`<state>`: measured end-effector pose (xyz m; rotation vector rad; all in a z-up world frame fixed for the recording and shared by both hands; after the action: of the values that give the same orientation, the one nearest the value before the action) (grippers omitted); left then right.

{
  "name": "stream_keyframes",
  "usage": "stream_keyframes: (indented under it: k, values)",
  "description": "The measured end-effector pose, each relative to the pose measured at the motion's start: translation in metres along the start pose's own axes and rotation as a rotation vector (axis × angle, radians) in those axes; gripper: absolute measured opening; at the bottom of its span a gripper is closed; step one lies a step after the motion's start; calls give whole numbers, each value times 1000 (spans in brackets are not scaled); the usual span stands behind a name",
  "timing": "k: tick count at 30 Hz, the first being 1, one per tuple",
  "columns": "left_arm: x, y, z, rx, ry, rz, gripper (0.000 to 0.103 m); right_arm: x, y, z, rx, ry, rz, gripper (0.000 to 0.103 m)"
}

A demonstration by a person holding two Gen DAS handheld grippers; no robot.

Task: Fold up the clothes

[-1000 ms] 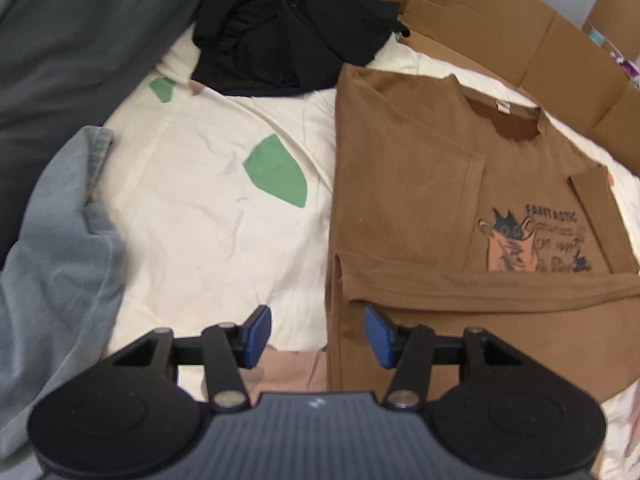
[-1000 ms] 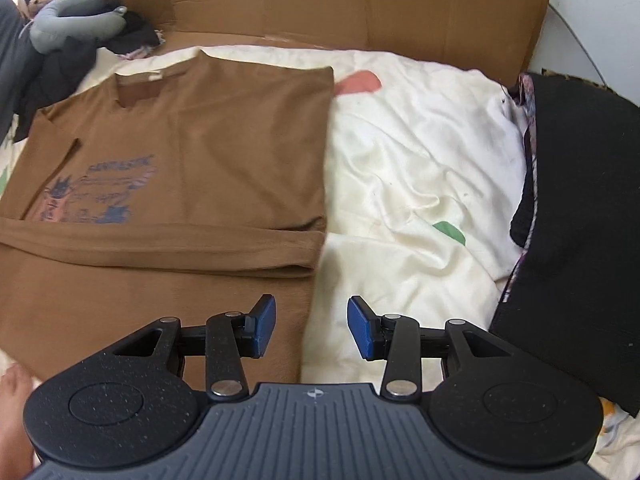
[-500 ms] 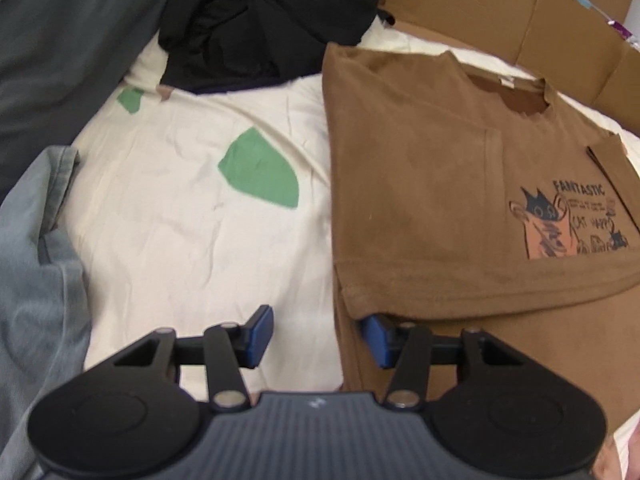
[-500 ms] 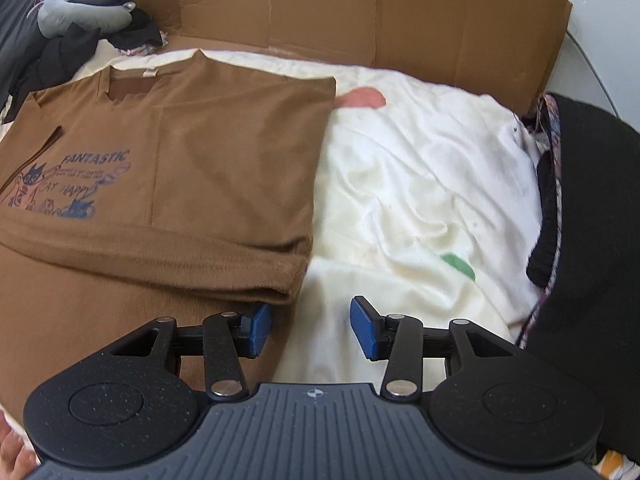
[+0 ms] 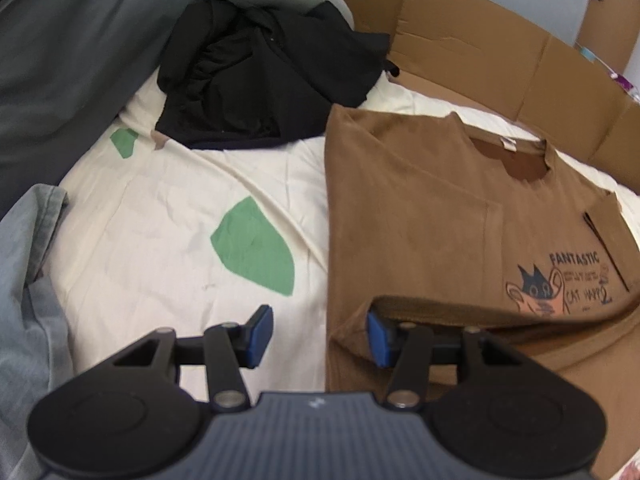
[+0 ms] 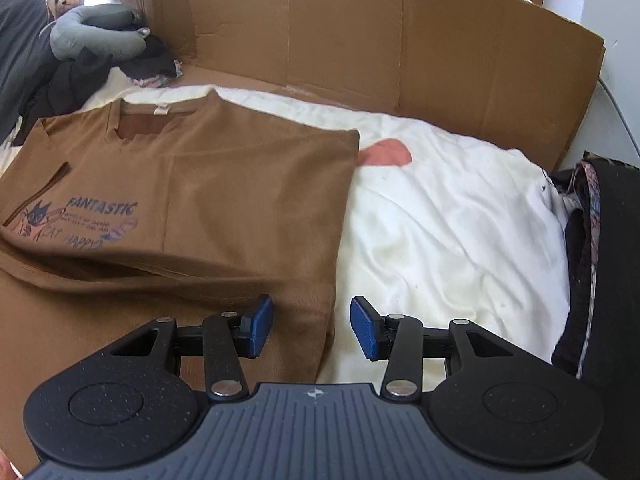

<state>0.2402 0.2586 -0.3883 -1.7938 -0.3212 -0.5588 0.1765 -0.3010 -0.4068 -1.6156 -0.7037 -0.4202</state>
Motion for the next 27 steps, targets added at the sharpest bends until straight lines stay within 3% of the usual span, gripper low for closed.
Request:
stream_keyframes:
  k: [11, 18, 25, 27]
  values:
    - [30, -18, -6, -52, -73, -56, 53, 3, 1, -12, -7, 81, -14, 50]
    - [11, -15, 8, -33, -71, -17, 53, -3, 0, -10, 17, 107, 1, 50]
    - [-6, 2, -3, -37, -14, 16, 53, -8, 4, -9, 47, 143, 17, 49]
    - [-8, 8, -4, -36, -16, 22, 49, -7, 6, -8, 54, 138, 17, 44]
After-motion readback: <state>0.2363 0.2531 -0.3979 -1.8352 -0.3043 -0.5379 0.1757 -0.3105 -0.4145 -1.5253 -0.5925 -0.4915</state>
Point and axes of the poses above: each gripper's, at about its wrist camera, not at the fingertips, and y roughly the way its jaws point, z to its left, x to its top, the point moved 7 cm from there along y, roughly the way its jaws point, and after that the axes turned 15 degrees about -y, right-handed, at the moved point
